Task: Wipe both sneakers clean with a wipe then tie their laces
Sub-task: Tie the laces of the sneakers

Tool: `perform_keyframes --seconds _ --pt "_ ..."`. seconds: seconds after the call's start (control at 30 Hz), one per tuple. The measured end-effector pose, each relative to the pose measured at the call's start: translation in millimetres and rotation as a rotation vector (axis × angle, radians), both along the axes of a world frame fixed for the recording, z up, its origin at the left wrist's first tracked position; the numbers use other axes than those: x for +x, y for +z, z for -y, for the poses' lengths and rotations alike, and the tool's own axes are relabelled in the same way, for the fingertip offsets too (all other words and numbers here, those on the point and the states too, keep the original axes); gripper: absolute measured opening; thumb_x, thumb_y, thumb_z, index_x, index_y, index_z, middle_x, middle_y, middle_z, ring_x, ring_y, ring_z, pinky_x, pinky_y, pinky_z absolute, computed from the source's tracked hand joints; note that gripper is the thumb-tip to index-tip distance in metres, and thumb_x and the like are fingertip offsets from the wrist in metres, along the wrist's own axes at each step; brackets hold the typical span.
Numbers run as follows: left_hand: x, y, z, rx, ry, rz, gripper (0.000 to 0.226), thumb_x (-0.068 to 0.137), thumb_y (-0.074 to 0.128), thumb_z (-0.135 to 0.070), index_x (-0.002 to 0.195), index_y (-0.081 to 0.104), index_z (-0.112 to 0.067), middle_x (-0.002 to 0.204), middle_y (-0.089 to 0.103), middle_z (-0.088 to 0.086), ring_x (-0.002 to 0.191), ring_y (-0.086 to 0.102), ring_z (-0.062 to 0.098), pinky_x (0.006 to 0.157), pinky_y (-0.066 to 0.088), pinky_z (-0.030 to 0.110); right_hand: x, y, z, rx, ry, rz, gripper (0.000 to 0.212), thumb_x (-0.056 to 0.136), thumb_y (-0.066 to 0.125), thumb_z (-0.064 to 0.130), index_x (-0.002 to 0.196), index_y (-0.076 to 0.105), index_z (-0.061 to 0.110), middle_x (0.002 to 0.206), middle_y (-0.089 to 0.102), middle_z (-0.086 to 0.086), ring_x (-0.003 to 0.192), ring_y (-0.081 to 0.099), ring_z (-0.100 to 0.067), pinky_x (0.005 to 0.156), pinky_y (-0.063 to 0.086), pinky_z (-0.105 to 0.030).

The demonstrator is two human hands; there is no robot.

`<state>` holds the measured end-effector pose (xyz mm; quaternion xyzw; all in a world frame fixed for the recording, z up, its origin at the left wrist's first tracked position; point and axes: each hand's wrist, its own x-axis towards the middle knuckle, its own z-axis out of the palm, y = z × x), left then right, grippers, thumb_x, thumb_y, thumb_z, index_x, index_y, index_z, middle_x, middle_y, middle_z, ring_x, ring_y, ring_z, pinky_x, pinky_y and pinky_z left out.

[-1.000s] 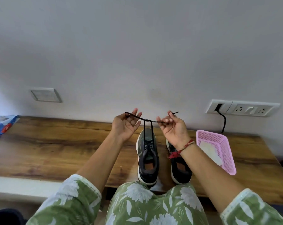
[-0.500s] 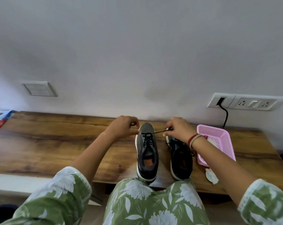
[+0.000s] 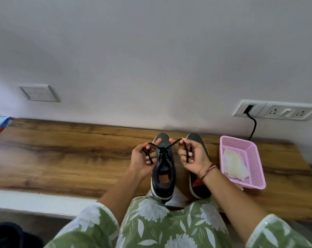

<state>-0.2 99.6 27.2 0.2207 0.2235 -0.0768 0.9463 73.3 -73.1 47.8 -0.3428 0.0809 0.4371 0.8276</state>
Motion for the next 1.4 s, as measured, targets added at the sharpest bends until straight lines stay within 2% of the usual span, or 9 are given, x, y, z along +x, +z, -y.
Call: perform_keyframes --seconds 0.13,0.37,0.6,0.67,0.77,0.87,0.97,1.1,1.4 --pt "3.7 -10.0 7.0 -0.042 0.14 -0.109 0.028 0.088 0.036 -0.017 0.06 0.038 -0.019 0.064 0.05 -0.004 0.03 0.022 0.005 0.031 0.01 0.016 3.9 -14.3 -3.9 -0.032 -0.123 -0.036 0.018 0.086 0.047 0.022 0.069 0.047 0.015 0.066 0.053 0.001 0.031 0.028 -0.003 0.025 0.016 -0.013" --pt "4.0 -35.1 -35.0 0.223 0.161 -0.298 0.029 0.092 0.036 -0.017 0.063 0.038 -0.019 0.051 0.051 -0.006 0.027 0.022 0.005 0.028 0.013 0.011 20.3 -40.1 16.7 -0.348 -0.39 -0.153 0.028 0.09 0.044 0.02 0.063 0.041 0.018 0.046 0.047 0.003 0.026 0.028 -0.004 0.027 0.018 -0.012" --pt "-10.1 -69.9 -48.2 0.382 0.135 -0.455 0.033 0.095 0.038 -0.019 0.062 0.041 -0.017 0.053 0.055 -0.004 0.027 0.024 0.004 0.026 0.016 0.014 20.7 -39.0 10.2 -0.456 -0.596 -0.166 0.026 0.095 0.043 0.011 0.068 0.046 0.01 0.058 0.05 -0.007 0.038 0.047 -0.008 0.038 0.046 -0.015" --pt "-10.0 -76.4 -45.6 0.457 0.1 -0.514 0.034 0.096 0.042 -0.024 0.064 0.045 -0.017 0.06 0.053 -0.001 0.028 0.029 0.004 0.028 0.02 0.012 18.3 -35.7 10.9 -0.667 -0.504 -0.004 0.024 0.094 0.048 0.012 0.071 0.051 0.006 0.067 0.053 -0.01 0.048 0.051 -0.012 0.043 0.052 -0.02" --pt "-14.7 -68.6 -43.5 0.763 -0.071 -0.637 0.035 0.095 0.048 -0.039 0.071 0.048 -0.014 0.06 0.05 0.004 0.043 0.043 0.014 0.043 0.033 0.018 13.2 -21.4 22.6 -1.316 -0.015 0.62 0.035 0.091 0.055 0.032 0.076 0.062 0.001 0.069 0.062 -0.011 0.059 0.058 -0.021 0.053 0.052 -0.027" --pt "-20.6 -65.5 -46.8 1.451 -0.304 -0.745 0.036 0.092 0.05 -0.042 0.106 0.054 -0.008 0.106 0.058 0.014 0.099 0.054 0.03 0.083 0.044 0.037 9.9 -8.0 30.3 -1.841 0.219 1.172 0.037 0.087 0.052 0.048 0.082 0.065 0.014 0.08 0.065 -0.005 0.077 0.06 -0.024 0.063 0.046 -0.029" --pt "-17.5 -60.7 -38.0 1.842 -0.307 -0.513 0.042 0.091 0.054 -0.035 0.13 0.049 -0.019 0.131 0.049 0.007 0.127 0.041 0.029 0.101 0.036 0.043 5.9 -8.6 17.5 -1.67 0.22 1.374 0.025 0.088 0.057 0.035 0.106 0.064 0.019 0.107 0.063 -0.004 0.102 0.056 -0.024 0.083 0.045 -0.031" --pt "-3.4 -63.3 -10.7 1.898 -0.421 -0.025 0.032 0.092 0.058 -0.031 0.123 0.059 -0.026 0.127 0.055 0.0 0.126 0.043 0.021 0.102 0.039 0.039 -6.8 -36.6 -6.1 -1.523 0.574 1.413 0.037 0.089 0.057 0.023 0.126 0.054 0.019 0.124 0.056 -0.004 0.116 0.051 -0.024 0.097 0.044 -0.037" --pt "3.7 -60.2 -4.2 1.933 -0.525 -0.025 0.014 0.098 0.047 -0.028 0.101 0.058 -0.021 0.109 0.061 0.003 0.107 0.053 0.023 0.088 0.044 0.04 -7.2 -58.5 1.9 -1.353 0.509 1.199 0.006 0.091 0.053 0.021 0.086 0.056 0.02 0.081 0.058 0.0 0.081 0.058 -0.02 0.066 0.035 -0.023"
